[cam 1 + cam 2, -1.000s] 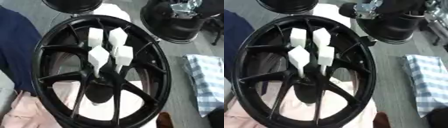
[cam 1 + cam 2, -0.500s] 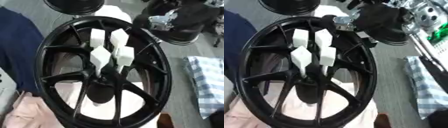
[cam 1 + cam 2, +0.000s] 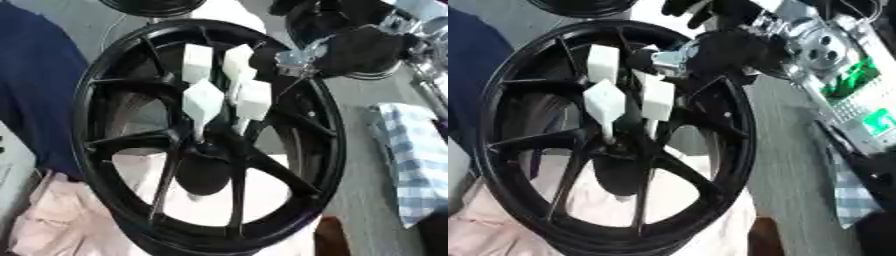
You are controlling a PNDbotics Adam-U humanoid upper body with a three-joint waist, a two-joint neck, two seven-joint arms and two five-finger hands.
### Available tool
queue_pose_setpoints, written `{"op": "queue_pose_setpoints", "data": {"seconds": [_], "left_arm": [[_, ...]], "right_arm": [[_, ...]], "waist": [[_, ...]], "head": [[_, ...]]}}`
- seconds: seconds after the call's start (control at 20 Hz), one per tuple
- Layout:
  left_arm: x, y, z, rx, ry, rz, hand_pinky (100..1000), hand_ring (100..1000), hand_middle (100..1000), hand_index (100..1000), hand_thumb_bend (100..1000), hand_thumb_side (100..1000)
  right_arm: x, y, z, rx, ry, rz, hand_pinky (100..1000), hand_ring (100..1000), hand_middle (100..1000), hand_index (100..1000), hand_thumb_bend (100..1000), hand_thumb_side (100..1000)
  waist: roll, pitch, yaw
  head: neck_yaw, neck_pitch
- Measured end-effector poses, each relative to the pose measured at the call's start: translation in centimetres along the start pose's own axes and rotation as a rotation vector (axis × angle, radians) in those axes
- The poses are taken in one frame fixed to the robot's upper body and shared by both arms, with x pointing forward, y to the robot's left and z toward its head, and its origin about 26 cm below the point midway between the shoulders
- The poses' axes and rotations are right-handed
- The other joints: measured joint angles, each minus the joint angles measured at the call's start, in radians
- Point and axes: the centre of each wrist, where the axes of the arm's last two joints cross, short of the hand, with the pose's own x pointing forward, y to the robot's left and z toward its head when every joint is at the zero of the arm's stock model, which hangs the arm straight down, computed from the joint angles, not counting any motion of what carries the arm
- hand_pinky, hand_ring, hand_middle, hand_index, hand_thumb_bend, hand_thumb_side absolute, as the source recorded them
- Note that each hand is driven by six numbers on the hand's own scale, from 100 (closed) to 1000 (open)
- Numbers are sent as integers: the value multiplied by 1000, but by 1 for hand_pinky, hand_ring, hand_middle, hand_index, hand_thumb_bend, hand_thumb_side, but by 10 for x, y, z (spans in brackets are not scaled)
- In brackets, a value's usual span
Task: Pull the pin out of the wheel hub.
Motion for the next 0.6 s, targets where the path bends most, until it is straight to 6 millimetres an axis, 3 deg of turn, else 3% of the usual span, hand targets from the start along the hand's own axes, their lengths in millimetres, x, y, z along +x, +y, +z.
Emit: {"op": "queue_pose_setpoints", "data": {"seconds": [0.4,0.45,0.6], "left_arm": [[-1,0,0,0,3,0,542,578,473,666,100,871],[-1,0,0,0,3,0,542,579,473,666,100,871],[-1,0,0,0,2,1,542,579,473,666,100,871]], "right_arm": [[-3,6,0,48,12,48,723,777,647,772,588,337],[-3,6,0,50,12,49,710,764,625,747,476,213],[-7,9,2,72,28,49,708,761,621,743,460,184]], "waist": [[-2,0,-1],[-2,0,-1],[-2,1,8]], "head": [[0,7],[0,7],[-2,7]]}}
